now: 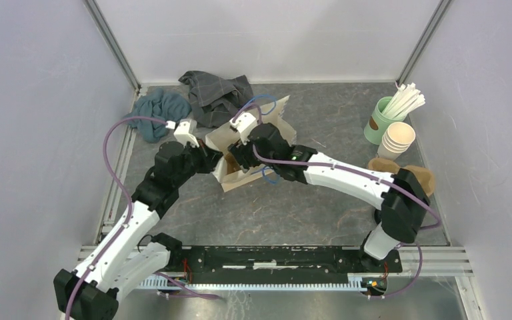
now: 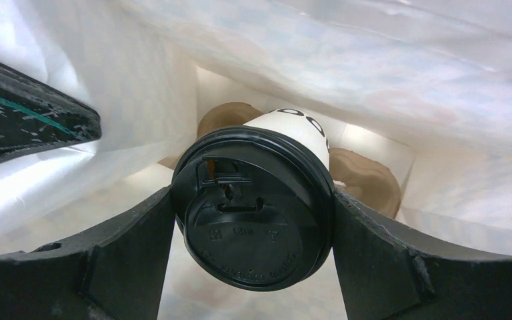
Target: Pack the takeout coffee
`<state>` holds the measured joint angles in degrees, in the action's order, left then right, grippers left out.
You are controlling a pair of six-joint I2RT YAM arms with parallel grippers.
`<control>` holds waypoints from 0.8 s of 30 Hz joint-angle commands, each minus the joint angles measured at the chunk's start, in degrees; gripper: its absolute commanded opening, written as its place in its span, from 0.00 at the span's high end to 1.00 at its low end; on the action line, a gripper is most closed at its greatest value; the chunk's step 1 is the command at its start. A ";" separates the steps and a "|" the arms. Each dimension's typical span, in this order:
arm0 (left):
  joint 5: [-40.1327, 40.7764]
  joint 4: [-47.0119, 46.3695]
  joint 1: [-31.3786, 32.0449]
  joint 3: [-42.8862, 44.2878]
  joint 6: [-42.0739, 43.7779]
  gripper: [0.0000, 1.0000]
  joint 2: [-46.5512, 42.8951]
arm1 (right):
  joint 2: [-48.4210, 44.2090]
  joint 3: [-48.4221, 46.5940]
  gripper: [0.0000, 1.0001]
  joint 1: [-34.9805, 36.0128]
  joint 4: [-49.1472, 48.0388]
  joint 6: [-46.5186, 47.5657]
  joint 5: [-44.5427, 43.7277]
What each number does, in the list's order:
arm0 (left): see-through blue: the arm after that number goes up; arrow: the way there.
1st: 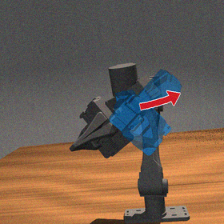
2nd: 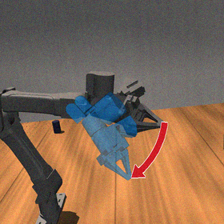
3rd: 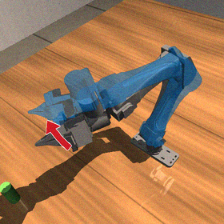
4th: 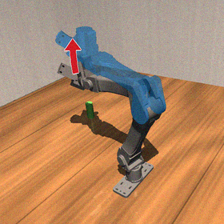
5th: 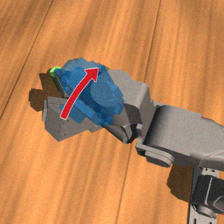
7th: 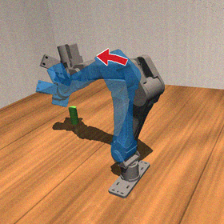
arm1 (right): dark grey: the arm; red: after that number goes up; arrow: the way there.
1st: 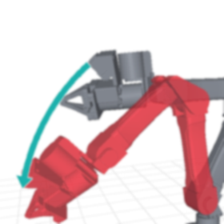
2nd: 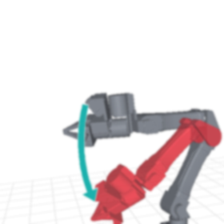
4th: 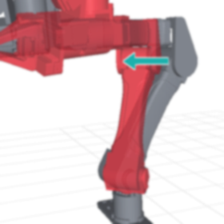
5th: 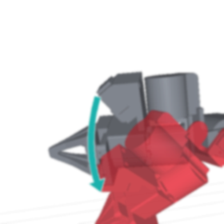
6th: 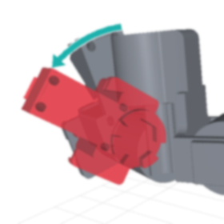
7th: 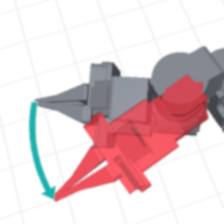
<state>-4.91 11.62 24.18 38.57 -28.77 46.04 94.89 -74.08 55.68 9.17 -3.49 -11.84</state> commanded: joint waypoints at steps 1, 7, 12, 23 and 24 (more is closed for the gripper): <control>-0.72 -5.51 0.97 5.10 4.92 0.98 2.02 | -4.93 1.73 0.48 -1.91 0.02 -1.82 -2.35; -0.76 -11.26 1.90 2.58 10.78 0.98 -0.64 | -6.37 2.89 0.48 -2.50 -1.03 -3.95 1.13; -1.83 -15.22 1.92 -2.09 16.48 0.98 -3.20 | -6.83 4.92 0.48 -3.39 -4.21 -6.82 3.49; -2.98 -12.04 1.93 -10.77 16.17 0.98 -11.95 | -4.51 7.58 0.50 -3.39 -10.40 -8.15 8.06; -3.00 -11.90 1.92 -10.99 15.98 0.98 -12.40 | -4.49 7.96 0.50 -3.40 -10.89 -8.00 7.98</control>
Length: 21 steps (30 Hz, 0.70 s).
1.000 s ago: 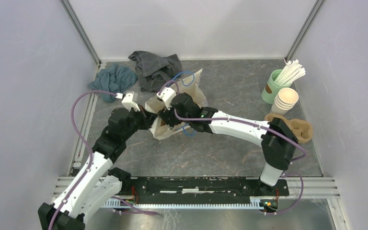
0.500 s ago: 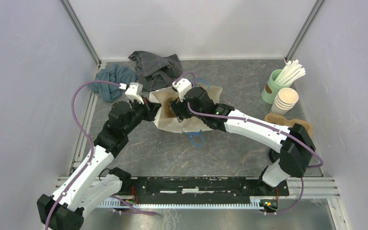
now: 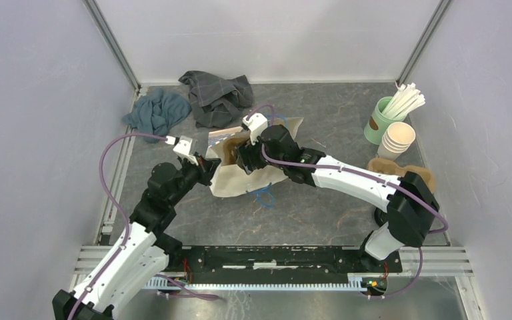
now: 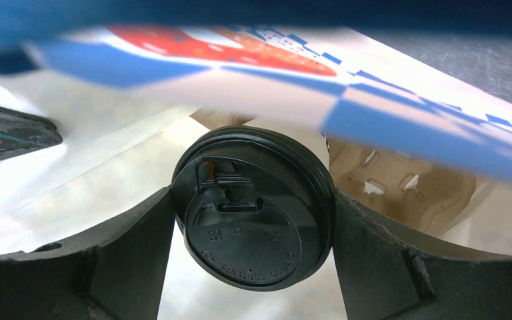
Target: Pack the takeout coffee
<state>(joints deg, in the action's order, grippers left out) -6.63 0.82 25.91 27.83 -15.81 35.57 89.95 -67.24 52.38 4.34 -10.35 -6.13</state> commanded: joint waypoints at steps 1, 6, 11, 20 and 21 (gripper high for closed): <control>-1.28 -0.40 0.19 -0.45 2.76 0.98 -2.51 | 0.27 1.90 0.50 -0.14 -6.89 -0.91 2.45; -0.94 2.10 0.19 -0.02 1.03 0.98 -3.72 | 0.37 4.28 0.50 0.05 -12.68 0.20 5.05; -1.42 2.30 0.19 -0.06 0.20 0.98 -3.74 | 2.91 2.82 0.50 0.47 -14.68 1.32 5.75; -1.03 2.65 0.19 0.29 0.50 0.98 -3.20 | 5.58 1.38 0.50 0.89 -14.91 1.69 7.09; -1.00 2.77 0.24 0.25 0.58 0.98 -3.12 | 5.71 0.75 0.50 0.99 -13.94 1.70 7.60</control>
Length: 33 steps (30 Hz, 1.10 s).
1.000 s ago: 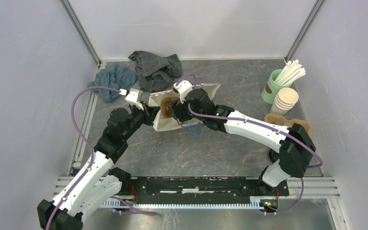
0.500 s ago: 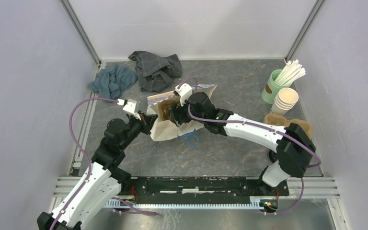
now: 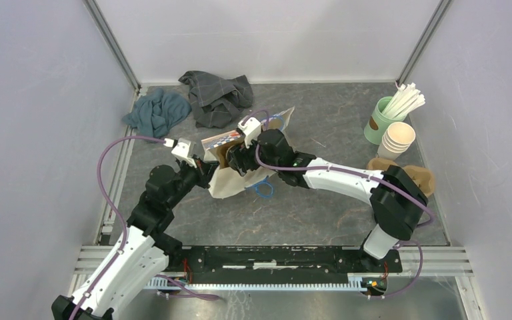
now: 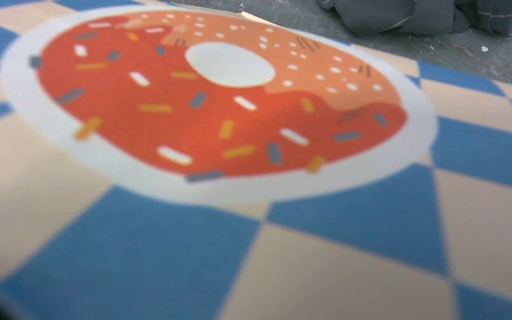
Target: Pack the takeout coffee
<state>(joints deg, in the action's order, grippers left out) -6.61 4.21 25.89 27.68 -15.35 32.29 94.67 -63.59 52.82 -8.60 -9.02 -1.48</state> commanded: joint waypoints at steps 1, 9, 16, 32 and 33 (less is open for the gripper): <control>-0.97 -0.61 0.26 0.44 0.22 0.98 0.16 | 0.77 -3.27 0.50 0.75 -0.10 0.38 2.90; -0.86 -0.71 0.26 0.97 0.40 0.98 0.86 | -1.53 -3.33 0.50 1.05 3.59 -0.29 1.83; -1.20 -2.03 0.21 1.41 0.11 0.98 2.22 | 1.97 -5.89 0.50 1.05 4.50 -0.76 1.21; 3.78 -2.97 0.21 5.01 -4.75 0.98 4.11 | 3.84 -11.03 0.50 0.97 16.41 -4.64 -0.57; 4.18 -3.36 0.21 5.35 -5.08 0.98 4.26 | 4.00 -11.64 0.50 0.98 17.12 -5.09 -0.56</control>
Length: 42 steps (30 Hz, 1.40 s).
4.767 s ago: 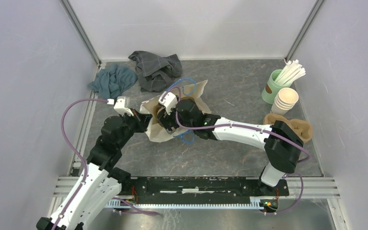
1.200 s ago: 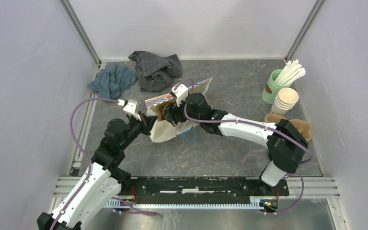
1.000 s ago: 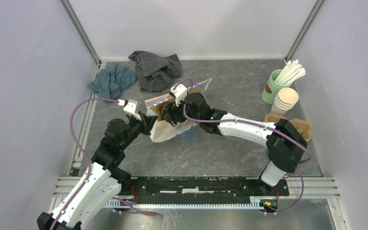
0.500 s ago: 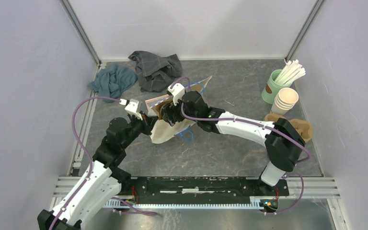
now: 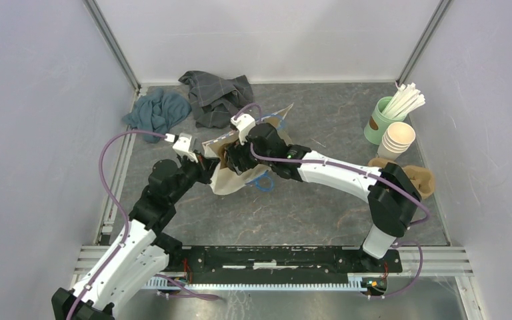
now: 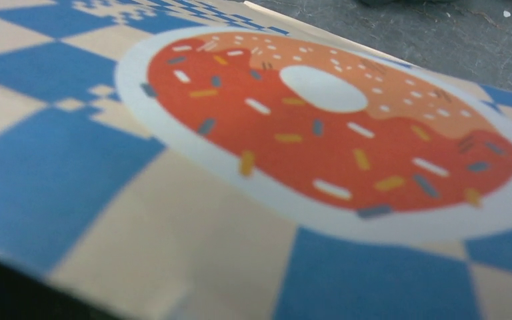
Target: Pack the takeout coffee
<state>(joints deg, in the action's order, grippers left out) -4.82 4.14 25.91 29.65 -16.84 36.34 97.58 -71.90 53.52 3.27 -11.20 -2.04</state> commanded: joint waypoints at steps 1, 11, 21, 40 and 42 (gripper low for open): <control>2.44 -3.52 0.19 3.53 -3.83 0.98 0.25 | 1.32 -4.08 0.50 0.27 5.82 -3.32 -0.13; 1.52 -3.88 0.29 2.82 -4.70 0.98 0.32 | 7.04 -12.59 0.50 -0.28 13.12 -7.63 -0.57; 9.12 5.22 0.28 7.59 -12.75 0.98 4.61 | 14.91 -24.40 0.50 -0.40 28.39 -8.21 1.67; 12.79 17.28 0.28 18.69 -21.04 0.96 10.98 | 26.19 -32.42 0.50 -0.47 36.19 -4.85 0.32; 12.57 17.33 0.28 18.78 -20.89 0.96 10.79 | 26.90 -31.77 0.50 -0.44 35.94 -4.46 -0.31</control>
<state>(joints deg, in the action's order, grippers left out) 7.94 22.76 25.89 45.50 -35.51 47.77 119.46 -105.27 53.08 33.63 -16.75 -0.21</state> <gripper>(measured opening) 0.037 0.822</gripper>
